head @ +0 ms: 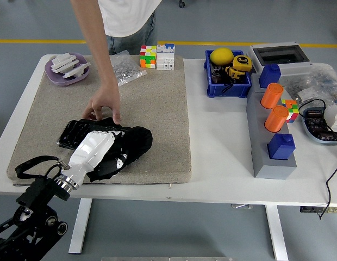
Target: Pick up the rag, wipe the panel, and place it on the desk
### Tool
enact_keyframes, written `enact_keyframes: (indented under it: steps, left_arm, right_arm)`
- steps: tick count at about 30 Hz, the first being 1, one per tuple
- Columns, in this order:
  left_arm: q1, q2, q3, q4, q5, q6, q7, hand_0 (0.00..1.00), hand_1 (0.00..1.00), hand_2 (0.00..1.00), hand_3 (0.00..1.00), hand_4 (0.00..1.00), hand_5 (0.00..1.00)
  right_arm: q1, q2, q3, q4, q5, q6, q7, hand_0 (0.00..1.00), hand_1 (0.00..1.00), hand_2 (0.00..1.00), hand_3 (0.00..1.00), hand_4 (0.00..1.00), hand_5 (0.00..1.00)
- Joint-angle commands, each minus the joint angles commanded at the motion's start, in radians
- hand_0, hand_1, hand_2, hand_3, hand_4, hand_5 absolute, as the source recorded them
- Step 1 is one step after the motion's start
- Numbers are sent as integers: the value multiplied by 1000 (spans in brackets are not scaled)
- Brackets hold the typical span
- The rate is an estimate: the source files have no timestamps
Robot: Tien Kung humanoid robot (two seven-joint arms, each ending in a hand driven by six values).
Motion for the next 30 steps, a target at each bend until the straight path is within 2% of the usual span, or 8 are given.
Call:
enact_keyframes:
  steps: [20,26,30]
  left_arm:
    - [22,-21,-171,101,36,24,0,256,302,555,521,371,2]
    - [22,-15,-249,140,60,21,3,256,305,555,521,378,2]
    - [28,-8,-297,137,93,14,16,259,306,554,519,377,2]
  right_arm:
    - [-4,4,22,0,-31,7,5,761,623,676,610,998,509]
    - [-1,5,36,0,-47,8,5,760,622,677,610,998,511]
    - [-3,6,56,0,-65,12,7,759,623,677,610,998,512]
